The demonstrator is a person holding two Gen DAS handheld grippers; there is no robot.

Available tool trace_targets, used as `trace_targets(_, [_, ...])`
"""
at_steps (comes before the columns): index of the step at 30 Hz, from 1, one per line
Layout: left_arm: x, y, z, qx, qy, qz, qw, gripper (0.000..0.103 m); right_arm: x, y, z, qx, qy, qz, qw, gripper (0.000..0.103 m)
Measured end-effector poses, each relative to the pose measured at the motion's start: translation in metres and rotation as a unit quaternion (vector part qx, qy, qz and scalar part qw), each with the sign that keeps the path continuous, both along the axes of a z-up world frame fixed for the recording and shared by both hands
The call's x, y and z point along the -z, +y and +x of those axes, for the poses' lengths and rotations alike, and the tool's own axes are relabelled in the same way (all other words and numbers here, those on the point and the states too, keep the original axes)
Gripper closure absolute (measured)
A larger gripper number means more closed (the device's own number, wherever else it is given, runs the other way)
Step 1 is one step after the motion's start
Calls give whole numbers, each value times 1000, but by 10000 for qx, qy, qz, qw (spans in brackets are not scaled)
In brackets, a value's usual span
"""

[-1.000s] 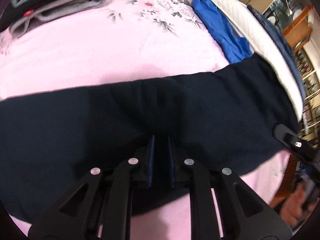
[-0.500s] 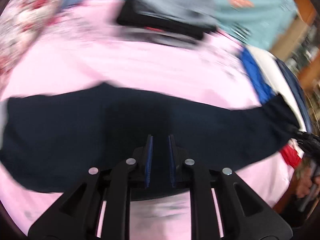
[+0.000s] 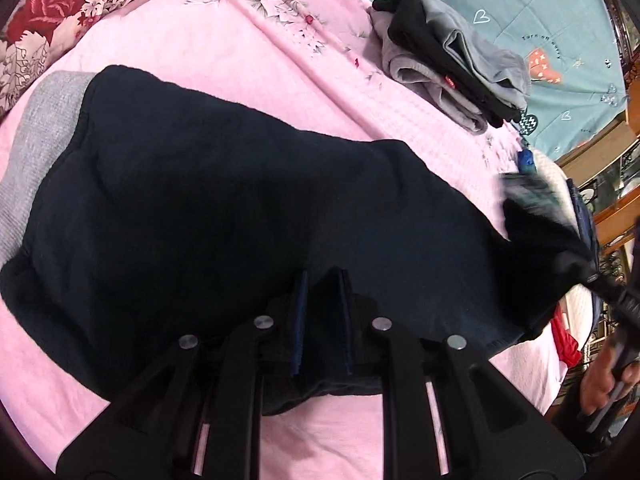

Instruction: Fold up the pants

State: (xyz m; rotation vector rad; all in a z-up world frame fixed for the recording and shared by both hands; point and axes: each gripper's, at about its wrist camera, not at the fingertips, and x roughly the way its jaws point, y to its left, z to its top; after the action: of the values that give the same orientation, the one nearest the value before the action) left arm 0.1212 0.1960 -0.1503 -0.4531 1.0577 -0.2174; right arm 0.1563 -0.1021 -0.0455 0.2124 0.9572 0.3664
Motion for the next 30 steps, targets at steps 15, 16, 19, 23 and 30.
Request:
trace_targets(15, [5, 13, -6, -30, -136, -393, 9991, 87, 48, 104, 11, -1213, 790, -389, 9887, 52])
trace_targets(16, [5, 13, -6, -30, -136, -398, 9991, 87, 36, 101, 11, -1222, 710, -153, 9898, 52])
trace_targets(19, [5, 12, -5, -22, -150, -358, 9992, 87, 12, 93, 19, -839, 138, -462, 9953, 80])
trace_targets(23, [5, 13, -7, -20, -152, -364, 9992, 87, 37, 99, 52, -643, 345, -747, 9945, 103])
trace_targets(30, [-27, 32, -32, -263, -311, -215, 9989, 38, 54, 95, 50, -606, 775, -482, 9940, 103])
